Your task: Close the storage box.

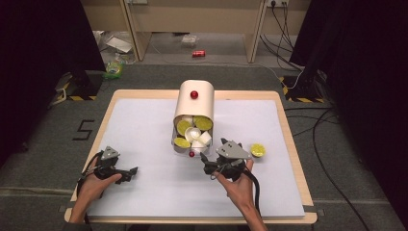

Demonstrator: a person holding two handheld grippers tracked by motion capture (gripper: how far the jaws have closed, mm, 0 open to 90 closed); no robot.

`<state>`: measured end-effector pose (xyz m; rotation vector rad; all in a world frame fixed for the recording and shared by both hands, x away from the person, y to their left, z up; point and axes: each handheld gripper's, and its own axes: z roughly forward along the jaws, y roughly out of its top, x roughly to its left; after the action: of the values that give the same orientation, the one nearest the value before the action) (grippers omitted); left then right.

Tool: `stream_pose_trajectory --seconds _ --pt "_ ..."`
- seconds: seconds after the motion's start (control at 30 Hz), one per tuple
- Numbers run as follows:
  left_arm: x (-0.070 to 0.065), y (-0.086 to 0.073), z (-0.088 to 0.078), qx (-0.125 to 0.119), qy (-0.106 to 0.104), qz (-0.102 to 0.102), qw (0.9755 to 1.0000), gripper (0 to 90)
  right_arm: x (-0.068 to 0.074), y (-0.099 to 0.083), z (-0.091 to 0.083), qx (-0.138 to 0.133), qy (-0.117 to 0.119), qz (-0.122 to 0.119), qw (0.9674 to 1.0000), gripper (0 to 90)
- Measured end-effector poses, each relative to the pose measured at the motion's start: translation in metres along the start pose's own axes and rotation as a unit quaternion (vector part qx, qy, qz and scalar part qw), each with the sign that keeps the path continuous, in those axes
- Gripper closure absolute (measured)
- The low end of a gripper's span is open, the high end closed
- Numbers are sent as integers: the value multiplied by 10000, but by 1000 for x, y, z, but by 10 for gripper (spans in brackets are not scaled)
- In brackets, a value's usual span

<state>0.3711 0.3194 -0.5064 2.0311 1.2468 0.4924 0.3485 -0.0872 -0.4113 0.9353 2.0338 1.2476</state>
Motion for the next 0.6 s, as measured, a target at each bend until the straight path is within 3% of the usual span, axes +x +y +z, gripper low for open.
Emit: stream_pose_trajectory --seconds 0.6 --pt "0 0 0 -1 0 -1 10000 0 -5 7 15 -10 -54 4 10000 159"
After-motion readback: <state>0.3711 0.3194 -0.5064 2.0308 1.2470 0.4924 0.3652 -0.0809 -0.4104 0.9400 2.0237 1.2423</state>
